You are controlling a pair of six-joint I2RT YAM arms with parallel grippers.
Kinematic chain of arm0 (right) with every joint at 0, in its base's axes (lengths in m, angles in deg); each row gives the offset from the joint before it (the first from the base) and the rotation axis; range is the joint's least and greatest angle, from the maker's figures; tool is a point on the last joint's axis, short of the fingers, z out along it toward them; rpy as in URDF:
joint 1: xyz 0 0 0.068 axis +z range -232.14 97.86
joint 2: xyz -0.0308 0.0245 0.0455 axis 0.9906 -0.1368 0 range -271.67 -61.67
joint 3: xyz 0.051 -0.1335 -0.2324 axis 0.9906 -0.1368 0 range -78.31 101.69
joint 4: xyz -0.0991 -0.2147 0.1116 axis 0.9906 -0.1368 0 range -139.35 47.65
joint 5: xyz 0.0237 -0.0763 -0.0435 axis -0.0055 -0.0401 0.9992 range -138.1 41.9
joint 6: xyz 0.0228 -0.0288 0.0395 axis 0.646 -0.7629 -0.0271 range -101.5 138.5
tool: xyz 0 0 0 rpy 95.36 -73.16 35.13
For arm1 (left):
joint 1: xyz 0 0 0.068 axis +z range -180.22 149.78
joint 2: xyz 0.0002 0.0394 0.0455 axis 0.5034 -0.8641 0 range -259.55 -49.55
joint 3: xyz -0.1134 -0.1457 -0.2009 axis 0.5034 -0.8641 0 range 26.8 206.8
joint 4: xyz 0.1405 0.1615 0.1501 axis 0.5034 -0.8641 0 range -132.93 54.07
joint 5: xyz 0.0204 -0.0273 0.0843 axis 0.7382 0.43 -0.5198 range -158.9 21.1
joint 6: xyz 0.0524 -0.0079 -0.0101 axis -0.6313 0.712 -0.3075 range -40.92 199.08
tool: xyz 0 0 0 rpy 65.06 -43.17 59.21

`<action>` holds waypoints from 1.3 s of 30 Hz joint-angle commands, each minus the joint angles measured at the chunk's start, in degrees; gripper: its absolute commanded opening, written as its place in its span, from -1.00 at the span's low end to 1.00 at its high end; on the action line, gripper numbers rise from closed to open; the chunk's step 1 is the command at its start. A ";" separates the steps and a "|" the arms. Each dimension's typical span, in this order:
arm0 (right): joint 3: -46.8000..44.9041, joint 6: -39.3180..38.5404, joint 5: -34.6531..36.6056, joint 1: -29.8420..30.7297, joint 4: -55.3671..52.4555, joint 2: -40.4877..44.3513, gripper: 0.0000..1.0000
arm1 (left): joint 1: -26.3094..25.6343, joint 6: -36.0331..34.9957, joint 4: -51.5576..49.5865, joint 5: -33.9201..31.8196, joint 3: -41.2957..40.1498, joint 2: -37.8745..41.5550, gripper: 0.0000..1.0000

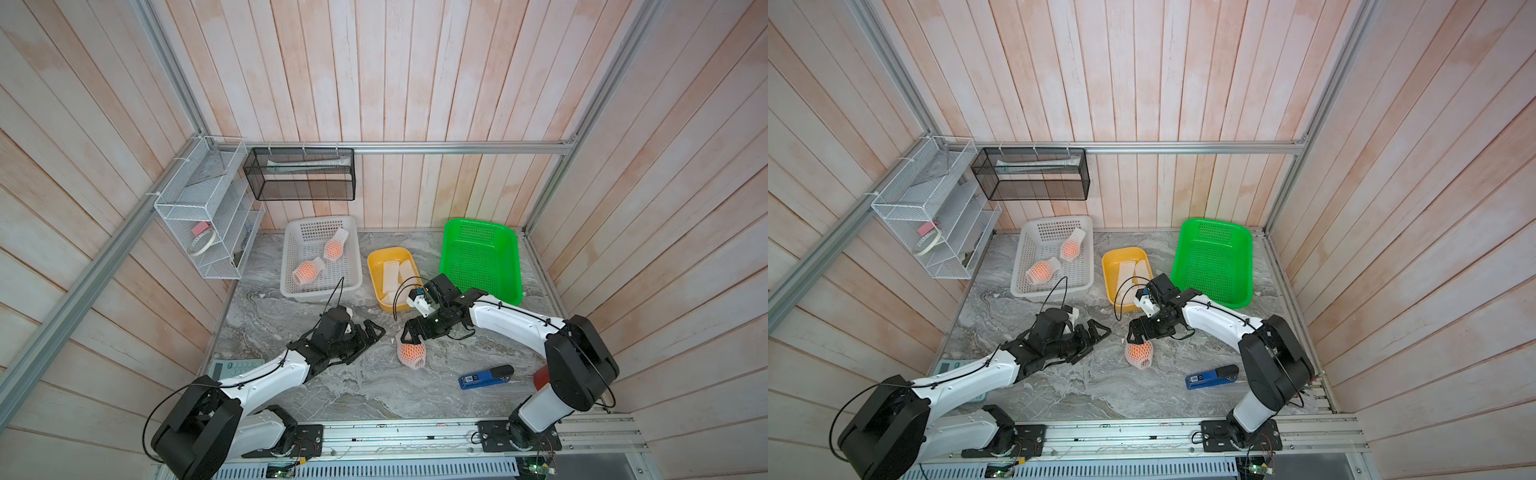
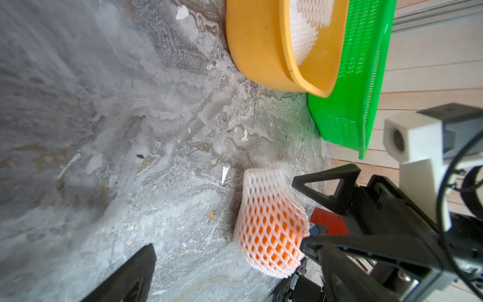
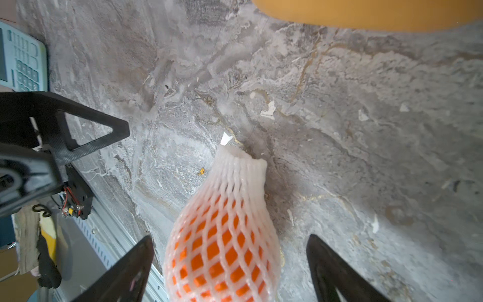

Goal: Remove foam nets from oranges
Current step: Remove the foam net from the orange.

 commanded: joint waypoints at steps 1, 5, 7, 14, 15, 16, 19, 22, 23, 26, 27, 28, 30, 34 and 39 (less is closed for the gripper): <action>2.72 -0.90 3.50 1.95 -3.51 -1.57 0.84 | 0.70 -1.76 -0.49 1.29 -2.23 1.19 1.00; 4.08 -0.72 4.68 3.26 -4.73 -3.41 0.86 | 1.41 -2.76 -1.34 1.62 -2.66 1.95 1.00; 4.12 -0.38 5.11 3.53 -5.23 -3.99 0.88 | 1.76 -2.85 -1.42 1.95 -2.93 2.39 1.00; 1.08 1.13 7.62 6.74 -3.91 -3.32 0.91 | 2.20 -2.84 -0.69 2.55 -2.88 2.44 1.00; 0.19 1.49 8.07 6.93 -2.97 -2.81 0.88 | 2.35 -2.88 -0.37 2.66 -2.73 2.27 1.00; -0.86 2.11 8.52 7.04 -1.96 -1.99 0.83 | 2.37 -2.78 -0.02 2.90 -2.49 1.99 1.00; -4.09 3.10 9.95 7.07 1.29 0.03 0.66 | 2.29 -2.79 1.21 3.81 -1.33 0.63 1.00; -7.00 3.65 12.11 7.13 5.09 2.39 0.51 | 2.35 -3.05 2.23 4.34 0.54 -1.39 1.00; -8.15 4.16 13.10 7.12 6.99 3.53 0.44 | 2.33 -3.19 2.45 4.46 1.33 -2.04 1.00; -11.49 6.02 16.85 7.11 12.46 6.88 0.14 | 2.36 -3.75 2.75 4.90 3.89 -4.04 1.00; -12.51 6.70 18.00 7.16 14.03 8.03 0.10 | 2.38 -3.95 2.96 5.27 4.83 -4.54 1.00; -13.70 7.35 19.18 7.15 16.02 9.59 0.05 | 2.40 -4.28 3.16 5.73 5.86 -5.03 1.00; -16.39 8.64 21.81 7.41 19.83 13.05 0.03 | 2.46 -4.79 3.67 6.68 7.79 -5.75 1.00; -22.85 9.43 28.98 8.84 29.66 21.74 0.05 | 3.55 -5.27 4.94 11.00 11.04 -7.38 1.00; -33.49 5.38 35.72 10.26 48.72 29.73 0.11 | 4.08 -9.25 4.24 14.90 16.33 -10.71 1.00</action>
